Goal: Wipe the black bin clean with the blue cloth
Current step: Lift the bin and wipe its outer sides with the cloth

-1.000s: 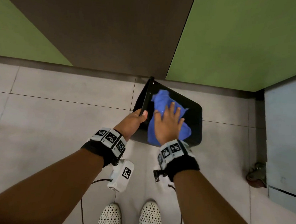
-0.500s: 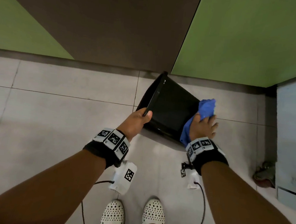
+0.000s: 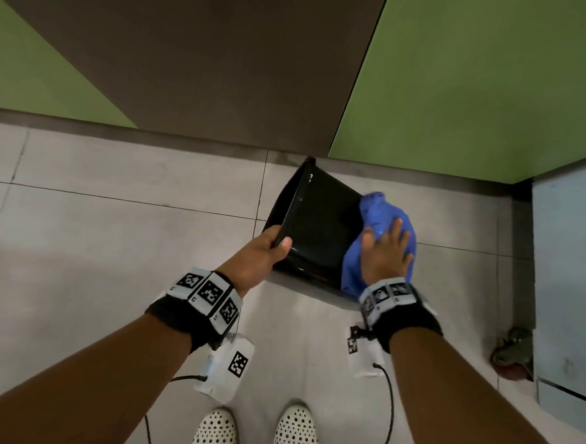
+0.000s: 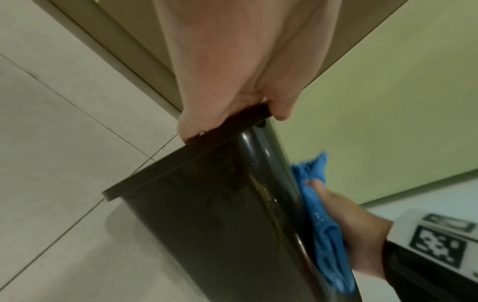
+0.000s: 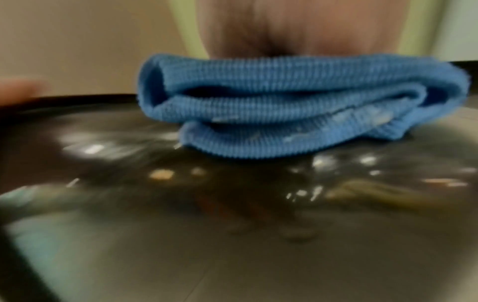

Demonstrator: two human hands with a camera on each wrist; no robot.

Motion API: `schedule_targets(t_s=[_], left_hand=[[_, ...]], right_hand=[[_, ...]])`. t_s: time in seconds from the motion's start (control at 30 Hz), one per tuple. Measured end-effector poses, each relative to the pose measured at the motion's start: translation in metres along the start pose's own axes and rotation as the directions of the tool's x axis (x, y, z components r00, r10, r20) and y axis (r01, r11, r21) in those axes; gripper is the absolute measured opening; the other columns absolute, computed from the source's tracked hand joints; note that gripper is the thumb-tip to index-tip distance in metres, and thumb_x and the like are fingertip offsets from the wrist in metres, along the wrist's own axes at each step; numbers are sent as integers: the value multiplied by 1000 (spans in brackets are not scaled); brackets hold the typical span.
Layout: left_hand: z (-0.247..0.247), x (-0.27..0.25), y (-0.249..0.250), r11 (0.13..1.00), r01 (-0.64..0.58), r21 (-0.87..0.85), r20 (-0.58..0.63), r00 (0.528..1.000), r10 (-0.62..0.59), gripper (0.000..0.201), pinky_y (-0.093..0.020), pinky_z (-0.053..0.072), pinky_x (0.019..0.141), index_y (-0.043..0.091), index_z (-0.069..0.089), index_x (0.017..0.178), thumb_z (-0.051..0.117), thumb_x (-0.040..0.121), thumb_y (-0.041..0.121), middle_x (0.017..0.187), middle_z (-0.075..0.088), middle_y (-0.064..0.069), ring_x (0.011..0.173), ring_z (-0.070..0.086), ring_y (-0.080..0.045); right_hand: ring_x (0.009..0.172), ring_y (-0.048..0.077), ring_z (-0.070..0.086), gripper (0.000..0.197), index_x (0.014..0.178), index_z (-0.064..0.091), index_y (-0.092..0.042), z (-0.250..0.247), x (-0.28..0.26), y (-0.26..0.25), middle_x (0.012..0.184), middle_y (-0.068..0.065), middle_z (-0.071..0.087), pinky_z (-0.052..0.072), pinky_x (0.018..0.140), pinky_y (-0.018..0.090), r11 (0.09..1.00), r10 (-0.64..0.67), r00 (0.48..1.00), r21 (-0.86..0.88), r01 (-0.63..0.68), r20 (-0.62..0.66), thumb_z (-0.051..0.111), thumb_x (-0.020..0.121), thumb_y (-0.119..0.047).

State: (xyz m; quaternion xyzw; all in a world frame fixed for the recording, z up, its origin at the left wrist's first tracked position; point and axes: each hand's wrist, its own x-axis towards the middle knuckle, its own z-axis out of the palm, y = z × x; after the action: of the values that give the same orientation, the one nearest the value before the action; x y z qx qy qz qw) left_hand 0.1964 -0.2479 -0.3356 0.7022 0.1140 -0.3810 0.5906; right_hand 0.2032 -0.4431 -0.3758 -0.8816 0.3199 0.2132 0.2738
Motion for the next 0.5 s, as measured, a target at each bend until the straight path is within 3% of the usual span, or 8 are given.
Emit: schedule_targets(t_s=[0.07, 0.13, 0.17, 0.23, 0.3, 0.4, 0.5], left_hand=[[-2, -1, 1, 999, -34, -14, 41, 999, 35, 37, -36, 36, 110, 22, 42, 134, 40, 98, 17, 135, 54, -4, 126, 49, -20], [-2, 0, 3, 999, -53, -10, 54, 997, 54, 36, -32, 38, 107, 23, 44, 131, 42, 96, 12, 133, 55, -4, 123, 51, -17], [-2, 1, 5, 999, -51, -20, 40, 998, 51, 34, -26, 42, 102, 23, 46, 127, 42, 96, 9, 128, 57, -2, 117, 54, -13], [1, 0, 8, 998, -54, -40, 28, 998, 55, 32, -9, 45, 79, 20, 48, 121, 41, 95, 2, 109, 62, 1, 93, 60, -1], [3, 0, 9, 997, -59, -41, 48, 997, 61, 33, -2, 43, 61, 12, 50, 122, 41, 93, -3, 95, 62, 4, 78, 60, 5], [2, 2, 13, 998, -58, -1, 124, 991, 57, 40, -6, 46, 63, 5, 49, 124, 39, 90, -12, 96, 62, 5, 75, 63, 9], [-1, 7, 15, 987, -116, 107, 161, 982, 98, 38, -19, 49, 77, 4, 50, 119, 42, 87, -14, 99, 61, -1, 90, 60, -7]], right_hand=[[147, 28, 6, 58, 149, 10, -11, -6, 3, 10, 160, 4, 7, 11, 117, 50, 987, 130, 991, 92, -128, -17, 30, 99, -32], [147, 30, 5, 56, 149, 10, -11, -3, -4, 6, 160, 7, 7, 10, 118, 49, 983, 139, 990, 124, -136, -21, 30, 100, -28], [147, 30, 3, 56, 149, 10, -12, 1, -11, 1, 160, 8, 6, 8, 118, 49, 988, 96, 995, 123, -93, -14, 31, 100, -28], [147, 31, 1, 56, 149, 13, -14, 9, -31, -14, 160, 10, 4, 5, 118, 52, 984, -70, 997, 168, 65, 22, 33, 99, -28], [146, 33, 5, 56, 149, 12, -15, 13, -51, -28, 159, 14, 8, 5, 119, 52, 936, -174, 980, 325, 135, 94, 31, 99, -30], [146, 33, 9, 58, 147, 18, -8, 16, -62, -44, 157, 20, 8, 8, 120, 47, 929, -266, 952, 305, 212, 149, 18, 97, -36], [148, 17, -7, 52, 148, 15, -15, 19, -53, -61, 160, 1, -1, -7, 120, 44, 884, -362, 926, 357, 302, 111, 31, 100, -24]])
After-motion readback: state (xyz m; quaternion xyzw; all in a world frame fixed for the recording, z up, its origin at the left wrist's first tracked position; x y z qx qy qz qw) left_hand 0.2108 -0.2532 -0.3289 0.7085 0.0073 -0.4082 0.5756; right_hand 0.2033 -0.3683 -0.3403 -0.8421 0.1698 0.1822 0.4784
